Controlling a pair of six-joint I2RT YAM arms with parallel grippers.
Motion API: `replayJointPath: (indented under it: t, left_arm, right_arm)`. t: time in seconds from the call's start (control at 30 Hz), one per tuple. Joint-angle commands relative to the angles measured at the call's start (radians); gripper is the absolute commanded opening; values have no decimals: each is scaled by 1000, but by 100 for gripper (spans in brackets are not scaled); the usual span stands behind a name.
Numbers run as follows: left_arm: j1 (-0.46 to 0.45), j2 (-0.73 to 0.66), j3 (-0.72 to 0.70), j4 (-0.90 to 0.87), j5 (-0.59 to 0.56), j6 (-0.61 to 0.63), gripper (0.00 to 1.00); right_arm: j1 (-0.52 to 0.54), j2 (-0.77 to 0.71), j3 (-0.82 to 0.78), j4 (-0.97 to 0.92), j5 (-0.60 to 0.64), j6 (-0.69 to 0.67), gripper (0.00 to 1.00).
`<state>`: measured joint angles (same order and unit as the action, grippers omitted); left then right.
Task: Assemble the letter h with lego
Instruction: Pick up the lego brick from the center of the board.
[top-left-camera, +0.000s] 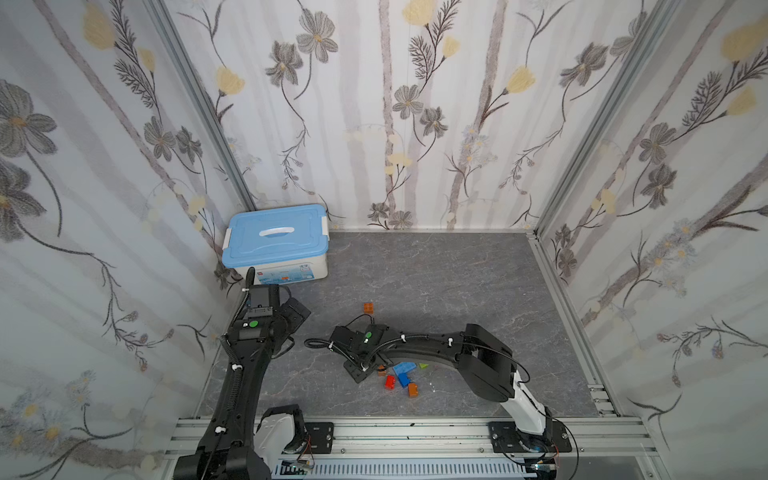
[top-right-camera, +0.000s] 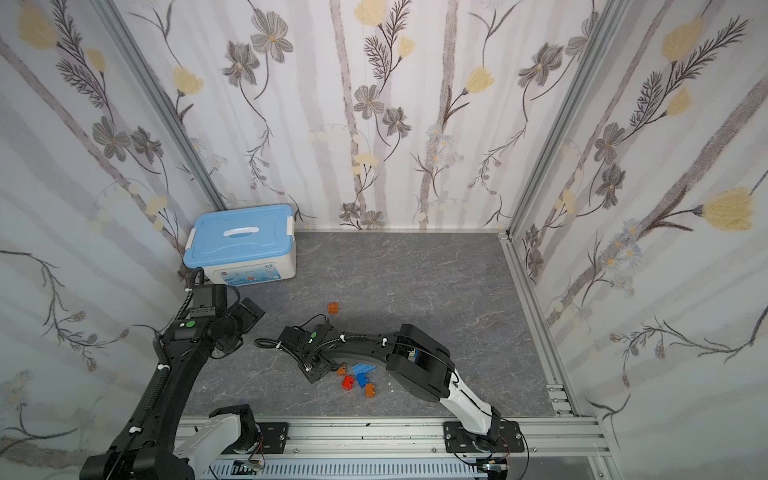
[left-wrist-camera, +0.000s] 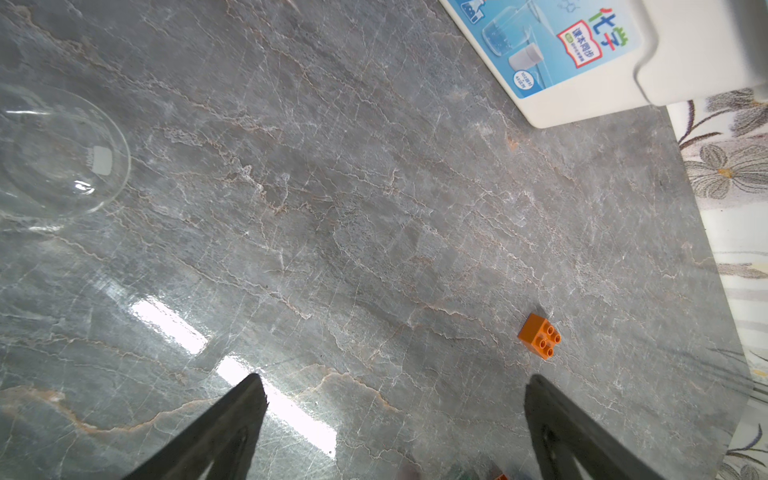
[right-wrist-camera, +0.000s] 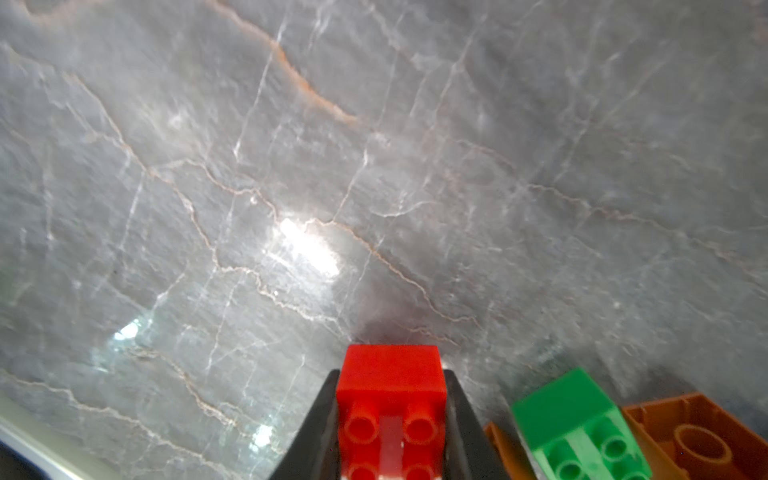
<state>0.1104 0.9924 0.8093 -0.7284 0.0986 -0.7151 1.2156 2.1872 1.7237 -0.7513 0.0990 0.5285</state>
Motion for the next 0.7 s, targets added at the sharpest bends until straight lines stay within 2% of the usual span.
replayJointPath:
  t: [0.0, 0.17, 0.27, 0.37, 0.67]
  left_arm:
    - [0, -8, -9, 4, 4, -20, 100]
    - [2, -18, -28, 8, 18, -24, 100]
    - [1, -18, -37, 12, 32, -24, 100]
    - [1, -18, -43, 14, 42, -24, 100]
    - [1, -17, -63, 27, 62, -32, 100]
  right_arm:
    - [-35, -34, 4, 12, 44, 148, 28]
    - [-138, -38, 38, 20, 73, 374, 29]
    - [-173, -3, 116, -20, 124, 420, 25]
    - [-196, 49, 222, -84, 174, 430, 26]
    - [-248, 185, 457, -181, 220, 372, 27]
